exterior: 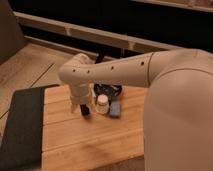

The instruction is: Place the ceramic cup over the eraser

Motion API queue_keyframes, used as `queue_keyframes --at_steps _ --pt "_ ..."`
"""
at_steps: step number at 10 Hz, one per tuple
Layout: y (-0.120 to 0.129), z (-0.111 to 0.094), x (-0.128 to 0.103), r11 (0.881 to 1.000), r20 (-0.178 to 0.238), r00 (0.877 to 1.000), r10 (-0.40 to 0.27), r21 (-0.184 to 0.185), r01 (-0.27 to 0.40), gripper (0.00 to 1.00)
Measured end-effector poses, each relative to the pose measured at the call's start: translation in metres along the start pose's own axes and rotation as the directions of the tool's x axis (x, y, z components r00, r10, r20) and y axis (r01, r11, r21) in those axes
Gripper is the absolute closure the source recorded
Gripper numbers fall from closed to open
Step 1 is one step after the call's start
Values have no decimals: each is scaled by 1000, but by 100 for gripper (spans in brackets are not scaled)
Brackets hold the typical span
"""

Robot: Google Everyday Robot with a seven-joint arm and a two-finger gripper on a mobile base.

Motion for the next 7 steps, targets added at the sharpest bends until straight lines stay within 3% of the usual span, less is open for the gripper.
queue_keyframes --at_steps 5,7 --pt "0 0 0 1000 1 1000 -1 1 1 35" --pt "-4 -4 -11 1000 30 1000 -3 18 3 35"
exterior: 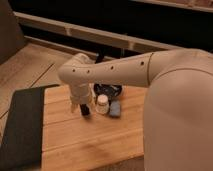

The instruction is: Place the ceramic cup over the eraser

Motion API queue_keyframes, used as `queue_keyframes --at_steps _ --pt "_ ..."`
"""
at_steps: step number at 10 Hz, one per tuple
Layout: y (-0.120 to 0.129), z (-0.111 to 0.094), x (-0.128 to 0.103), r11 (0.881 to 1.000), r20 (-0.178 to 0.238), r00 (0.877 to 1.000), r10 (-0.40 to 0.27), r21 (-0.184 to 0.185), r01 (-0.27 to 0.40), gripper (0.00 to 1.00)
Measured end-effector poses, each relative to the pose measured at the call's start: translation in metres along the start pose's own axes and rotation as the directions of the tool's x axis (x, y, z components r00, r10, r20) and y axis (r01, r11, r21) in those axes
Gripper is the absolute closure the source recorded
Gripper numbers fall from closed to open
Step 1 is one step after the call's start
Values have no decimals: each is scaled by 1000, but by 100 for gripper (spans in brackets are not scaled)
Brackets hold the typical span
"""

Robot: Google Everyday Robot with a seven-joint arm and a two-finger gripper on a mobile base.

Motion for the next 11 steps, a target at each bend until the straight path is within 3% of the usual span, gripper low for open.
queue_keyframes --at_steps 2,4,6,9,11 --pt "-14 -11 -38 1000 98 995 -6 18 5 35" --pt "-14 -35 -77 999 242 969 -46 -7 49 35" --pt "-20 -62 -100 995 362 929 -80 -31 98 35" --pt "-15 -65 -101 993 375 923 -93 -33 113 35" --pt "-31 -50 -105 997 347 935 -72 -8 79 35"
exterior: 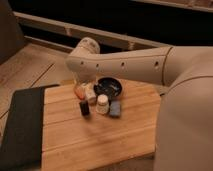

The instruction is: Place the ceramic cup over the eraser

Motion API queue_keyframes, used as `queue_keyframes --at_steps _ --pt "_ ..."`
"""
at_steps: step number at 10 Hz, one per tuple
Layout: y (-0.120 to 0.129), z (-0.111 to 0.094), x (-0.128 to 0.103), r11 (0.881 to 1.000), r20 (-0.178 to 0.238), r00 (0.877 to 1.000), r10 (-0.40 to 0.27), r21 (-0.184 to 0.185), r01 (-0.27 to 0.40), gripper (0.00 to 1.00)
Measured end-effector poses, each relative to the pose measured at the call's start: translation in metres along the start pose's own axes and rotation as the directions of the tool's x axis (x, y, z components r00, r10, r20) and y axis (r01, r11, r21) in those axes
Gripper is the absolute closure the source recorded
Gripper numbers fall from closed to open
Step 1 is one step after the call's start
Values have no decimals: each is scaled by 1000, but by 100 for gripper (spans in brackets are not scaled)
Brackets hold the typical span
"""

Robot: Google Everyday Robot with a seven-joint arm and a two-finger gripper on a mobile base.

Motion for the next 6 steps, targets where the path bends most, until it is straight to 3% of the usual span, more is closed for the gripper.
queue_keyframes --at_steps 3,6 --pt "-43 34 -4 996 -43 997 70 63 -68 35" --pt "-59 63 0 991 -86 988 129 59 -124 35"
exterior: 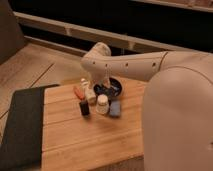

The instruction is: Place the ceramic cup over the eraser

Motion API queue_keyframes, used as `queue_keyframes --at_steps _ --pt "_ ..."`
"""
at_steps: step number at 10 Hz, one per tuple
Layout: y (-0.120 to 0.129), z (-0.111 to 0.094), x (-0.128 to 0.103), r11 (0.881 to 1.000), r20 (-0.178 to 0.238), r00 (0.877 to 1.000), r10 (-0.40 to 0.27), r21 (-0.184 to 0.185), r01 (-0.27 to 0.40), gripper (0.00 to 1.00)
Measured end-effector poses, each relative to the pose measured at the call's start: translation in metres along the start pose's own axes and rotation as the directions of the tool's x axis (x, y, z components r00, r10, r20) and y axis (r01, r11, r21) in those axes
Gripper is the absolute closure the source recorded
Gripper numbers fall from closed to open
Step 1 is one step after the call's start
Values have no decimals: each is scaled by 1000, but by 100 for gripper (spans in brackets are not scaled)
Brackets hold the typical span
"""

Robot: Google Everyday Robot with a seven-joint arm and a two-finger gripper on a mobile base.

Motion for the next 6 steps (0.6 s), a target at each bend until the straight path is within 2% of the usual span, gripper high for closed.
queue_keyframes --at_steps 3,6 --pt "-1 34 15 999 -83 996 42 -11 -43 35" --pt "-9 54 29 996 -149 985 84 1 -85 35"
